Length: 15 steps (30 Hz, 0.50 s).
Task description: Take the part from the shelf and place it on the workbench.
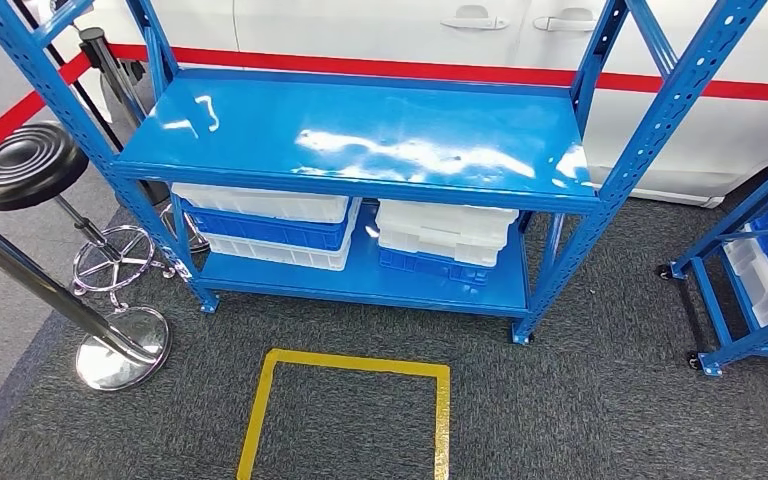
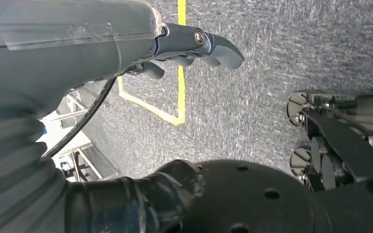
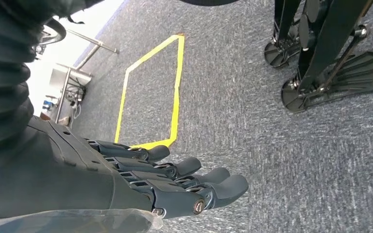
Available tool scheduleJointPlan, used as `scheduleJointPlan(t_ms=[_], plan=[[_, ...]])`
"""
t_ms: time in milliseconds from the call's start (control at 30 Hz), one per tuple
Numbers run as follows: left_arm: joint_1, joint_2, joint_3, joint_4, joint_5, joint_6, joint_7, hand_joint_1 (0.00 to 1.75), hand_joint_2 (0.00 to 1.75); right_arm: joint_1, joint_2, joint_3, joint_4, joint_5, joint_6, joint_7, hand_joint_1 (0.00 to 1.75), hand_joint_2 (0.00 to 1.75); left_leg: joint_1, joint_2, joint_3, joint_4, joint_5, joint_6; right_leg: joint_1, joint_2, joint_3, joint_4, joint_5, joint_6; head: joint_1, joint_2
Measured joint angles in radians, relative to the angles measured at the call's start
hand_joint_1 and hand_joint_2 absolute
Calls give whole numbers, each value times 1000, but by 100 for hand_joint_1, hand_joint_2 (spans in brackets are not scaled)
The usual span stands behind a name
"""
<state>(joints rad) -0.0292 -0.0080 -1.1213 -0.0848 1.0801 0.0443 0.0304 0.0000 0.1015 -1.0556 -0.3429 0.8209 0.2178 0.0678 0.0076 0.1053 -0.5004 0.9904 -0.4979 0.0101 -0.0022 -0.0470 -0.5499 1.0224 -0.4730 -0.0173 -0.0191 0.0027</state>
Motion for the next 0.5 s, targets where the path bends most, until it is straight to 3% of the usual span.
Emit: scheduleJointPlan(t_ms=[500], plan=[[48, 0, 315, -82, -310, -12, -10, 0, 0, 40, -24, 292, -9, -235, -63, -18, 0, 0, 0, -1, 0, 1, 0, 0, 0, 0, 0, 0, 0, 0, 0, 0]])
